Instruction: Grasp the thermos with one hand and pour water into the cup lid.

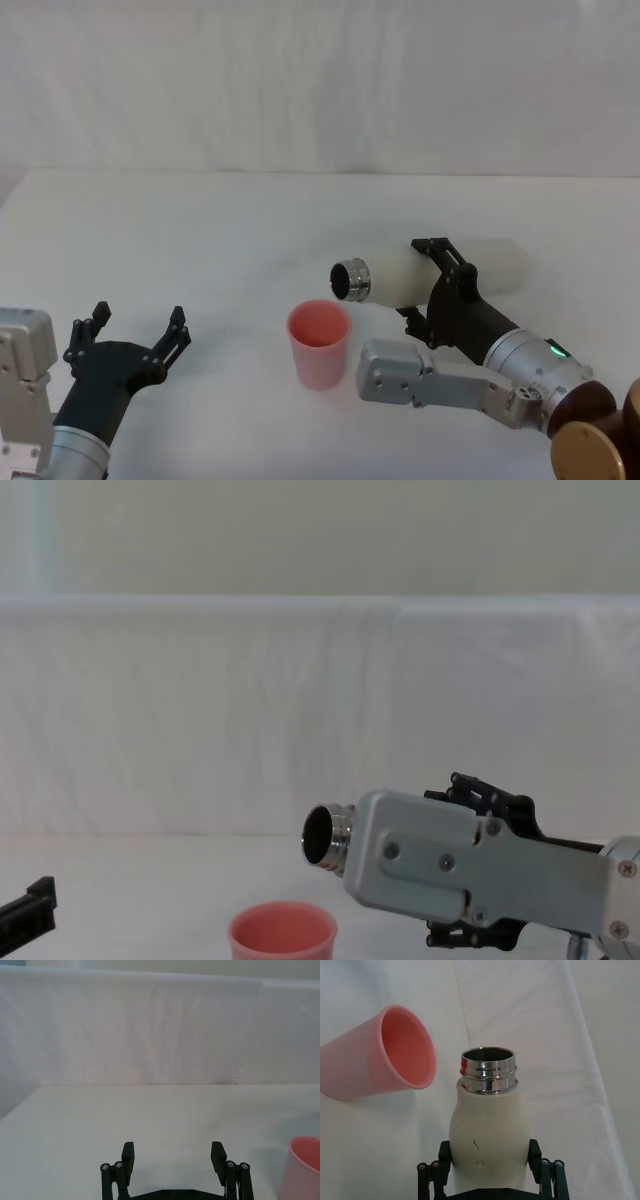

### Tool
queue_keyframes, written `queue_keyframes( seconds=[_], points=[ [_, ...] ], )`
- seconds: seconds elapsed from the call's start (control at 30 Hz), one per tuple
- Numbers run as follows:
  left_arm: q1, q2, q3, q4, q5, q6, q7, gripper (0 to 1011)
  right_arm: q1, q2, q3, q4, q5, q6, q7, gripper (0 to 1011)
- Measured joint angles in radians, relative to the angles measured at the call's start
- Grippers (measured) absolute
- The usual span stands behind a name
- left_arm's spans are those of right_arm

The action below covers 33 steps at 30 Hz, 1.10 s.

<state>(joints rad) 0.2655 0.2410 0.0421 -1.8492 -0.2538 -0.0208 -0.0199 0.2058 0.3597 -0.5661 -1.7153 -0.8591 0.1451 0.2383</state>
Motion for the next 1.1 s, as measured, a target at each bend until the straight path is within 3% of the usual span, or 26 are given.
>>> queue_keyframes(
  seconds=[0.7,1.1],
  points=[
    [0.000,0.000,0.000,0.000,0.000,0.000,0.000,1001,0.038,-0.004,-0.046,0.029,-0.082,0.011,-0.004,947],
    [0.000,0.000,0.000,0.000,0.000,0.000,0.000,1001,0.044,-0.001,-0.052,0.031,-0.107,0.022,-0.006,947]
  ],
)
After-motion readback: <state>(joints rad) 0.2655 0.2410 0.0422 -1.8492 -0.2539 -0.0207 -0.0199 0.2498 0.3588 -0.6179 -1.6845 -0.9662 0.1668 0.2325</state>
